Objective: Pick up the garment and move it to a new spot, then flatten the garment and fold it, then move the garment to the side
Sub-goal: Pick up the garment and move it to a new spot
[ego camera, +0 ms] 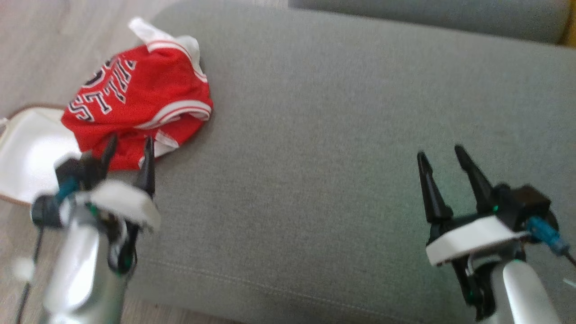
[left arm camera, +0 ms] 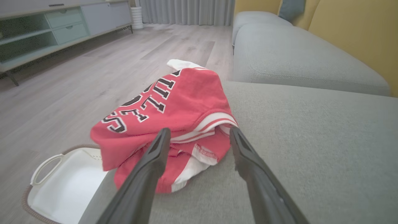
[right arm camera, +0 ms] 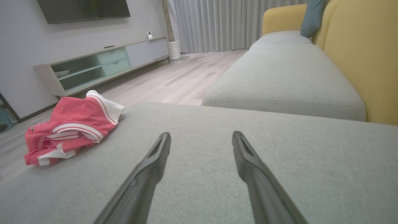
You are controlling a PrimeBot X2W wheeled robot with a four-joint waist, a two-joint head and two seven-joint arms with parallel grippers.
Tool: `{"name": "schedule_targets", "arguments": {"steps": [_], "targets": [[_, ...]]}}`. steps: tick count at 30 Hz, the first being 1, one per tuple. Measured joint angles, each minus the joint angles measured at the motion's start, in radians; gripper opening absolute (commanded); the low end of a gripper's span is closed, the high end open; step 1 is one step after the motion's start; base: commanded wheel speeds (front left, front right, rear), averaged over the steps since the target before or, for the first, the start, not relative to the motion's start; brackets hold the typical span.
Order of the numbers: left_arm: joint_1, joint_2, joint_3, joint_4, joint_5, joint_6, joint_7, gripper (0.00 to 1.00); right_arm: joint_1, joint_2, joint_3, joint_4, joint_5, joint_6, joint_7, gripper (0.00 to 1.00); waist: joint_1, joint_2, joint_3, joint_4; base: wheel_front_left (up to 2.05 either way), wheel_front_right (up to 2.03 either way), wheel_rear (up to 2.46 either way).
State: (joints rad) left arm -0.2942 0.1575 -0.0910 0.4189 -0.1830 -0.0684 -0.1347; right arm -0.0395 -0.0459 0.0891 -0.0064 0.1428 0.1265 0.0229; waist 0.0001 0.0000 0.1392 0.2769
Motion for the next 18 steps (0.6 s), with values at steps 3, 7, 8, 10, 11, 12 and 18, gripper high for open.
{"name": "schedule_targets", "arguments": {"steps": [3, 7, 8, 10, 11, 12, 18], "targets": [[-0.125, 0.011, -0.001, 0.058, -0.034, -0.025, 0.059, 1.00, -0.042, -0.001, -0.001, -0.023, -0.021, 0.000, 0.019, 1.00, 0.0001, 0.0000, 0.058, -0.003, 0.00, 0.00, 0.00], [-0.272, 0.043, -0.003, 0.170, -0.079, -0.047, 0.149, 1.00, -0.081, -0.008, -0.001, -0.045, -0.030, 0.000, 0.036, 1.00, 0.0002, 0.0000, 0.136, -0.011, 0.00, 0.00, 0.00], [-0.305, 0.055, -0.004, 0.202, -0.090, -0.049, 0.169, 1.00, -0.087, -0.010, 0.000, -0.049, -0.030, 0.000, 0.039, 1.00, 0.0002, 0.0000, 0.155, -0.014, 0.00, 0.00, 0.00], [-0.372, 0.076, -0.008, 0.264, -0.113, -0.055, 0.205, 1.00, -0.100, -0.015, 0.000, -0.056, -0.032, 0.000, 0.045, 1.00, 0.0002, 0.0000, 0.190, -0.020, 0.00, 0.00, 0.00], [-0.403, 0.087, -0.012, 0.295, -0.122, -0.056, 0.221, 1.00, -0.106, -0.017, 0.002, -0.057, -0.035, 0.000, 0.047, 1.00, 0.0003, 0.0000, 0.206, -0.024, 0.00, 0.00, 0.00], [-0.435, 0.098, -0.019, 0.327, -0.132, -0.056, 0.240, 1.00, -0.113, -0.019, 0.004, -0.057, -0.038, 0.000, 0.048, 1.00, 0.0003, 0.0000, 0.219, -0.028, 0.00, 0.00, 0.00], [-0.566, 0.147, -0.053, 0.483, -0.165, -0.062, 0.347, 1.00, -0.137, -0.025, 0.013, -0.063, -0.037, 0.000, 0.054, 1.00, 0.0000, 0.0000, 0.265, -0.068, 0.00, 0.00, 0.00]]}}
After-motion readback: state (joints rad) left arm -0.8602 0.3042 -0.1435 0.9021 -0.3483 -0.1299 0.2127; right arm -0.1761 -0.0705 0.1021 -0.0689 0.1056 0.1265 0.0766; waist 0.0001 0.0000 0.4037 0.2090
